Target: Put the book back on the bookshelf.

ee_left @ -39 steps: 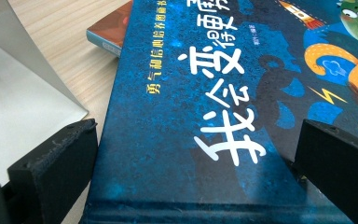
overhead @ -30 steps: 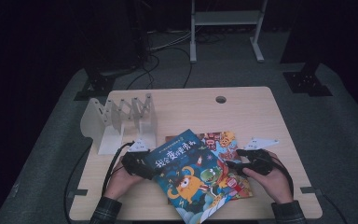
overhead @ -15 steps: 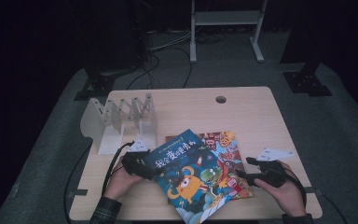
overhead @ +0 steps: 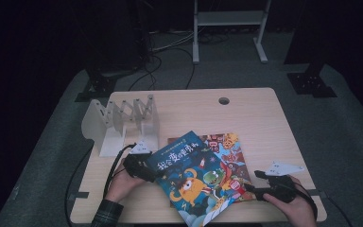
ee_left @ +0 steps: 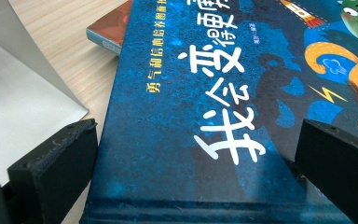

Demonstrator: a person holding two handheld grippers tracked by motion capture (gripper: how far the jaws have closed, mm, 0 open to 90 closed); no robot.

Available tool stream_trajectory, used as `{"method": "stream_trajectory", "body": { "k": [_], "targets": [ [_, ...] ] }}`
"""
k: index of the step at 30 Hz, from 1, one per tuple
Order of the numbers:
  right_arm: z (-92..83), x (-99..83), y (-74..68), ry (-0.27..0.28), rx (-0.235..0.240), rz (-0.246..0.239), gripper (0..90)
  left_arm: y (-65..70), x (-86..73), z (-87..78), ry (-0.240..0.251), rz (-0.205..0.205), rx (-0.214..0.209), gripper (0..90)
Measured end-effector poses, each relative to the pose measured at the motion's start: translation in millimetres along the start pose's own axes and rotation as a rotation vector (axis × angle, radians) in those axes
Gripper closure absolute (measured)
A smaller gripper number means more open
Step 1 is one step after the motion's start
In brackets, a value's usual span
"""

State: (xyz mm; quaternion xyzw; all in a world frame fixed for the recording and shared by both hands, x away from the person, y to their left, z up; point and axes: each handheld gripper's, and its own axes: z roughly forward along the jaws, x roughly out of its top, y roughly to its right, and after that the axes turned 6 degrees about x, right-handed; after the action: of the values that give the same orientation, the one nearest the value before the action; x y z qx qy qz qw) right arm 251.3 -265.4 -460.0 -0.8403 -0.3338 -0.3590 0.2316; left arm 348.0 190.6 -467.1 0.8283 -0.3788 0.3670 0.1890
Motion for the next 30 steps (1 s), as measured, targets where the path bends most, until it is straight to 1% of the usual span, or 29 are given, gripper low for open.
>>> {"method": "stream_trajectory", "body": {
  "k": [4, 6, 11, 12, 22, 30],
  "targets": [
    [3.0, -5.9, -3.8, -0.014, 0.004, 0.001, 32.0, 0.3, 0.1, -0.1, 0.0, 0.0, 0.002, 0.0],
    [3.4, -7.8, -4.0, -0.012, 0.005, 0.007, 31.9, 0.2, 0.2, -0.1, -0.001, 0.0, 0.002, 0.0],
    [4.0, -8.4, -4.0, -0.015, -0.013, -0.002, 32.2, 0.7, 0.1, -1.2, -0.012, 0.0, -0.007, 0.0],
    [4.1, -8.4, -3.4, -0.016, -0.015, -0.002, 32.4, 0.5, 0.1, -1.7, -0.019, 0.004, -0.011, 0.0],
    [7.0, -5.6, 5.6, -0.016, -0.023, 0.008, 32.3, 2.5, -0.2, -2.8, -0.022, 0.013, -0.023, 0.0],
    [9.4, 0.2, 13.1, -0.028, -0.045, -0.004, 32.7, 4.1, 0.0, -3.2, -0.028, 0.025, -0.036, 0.0]
  ]
}}
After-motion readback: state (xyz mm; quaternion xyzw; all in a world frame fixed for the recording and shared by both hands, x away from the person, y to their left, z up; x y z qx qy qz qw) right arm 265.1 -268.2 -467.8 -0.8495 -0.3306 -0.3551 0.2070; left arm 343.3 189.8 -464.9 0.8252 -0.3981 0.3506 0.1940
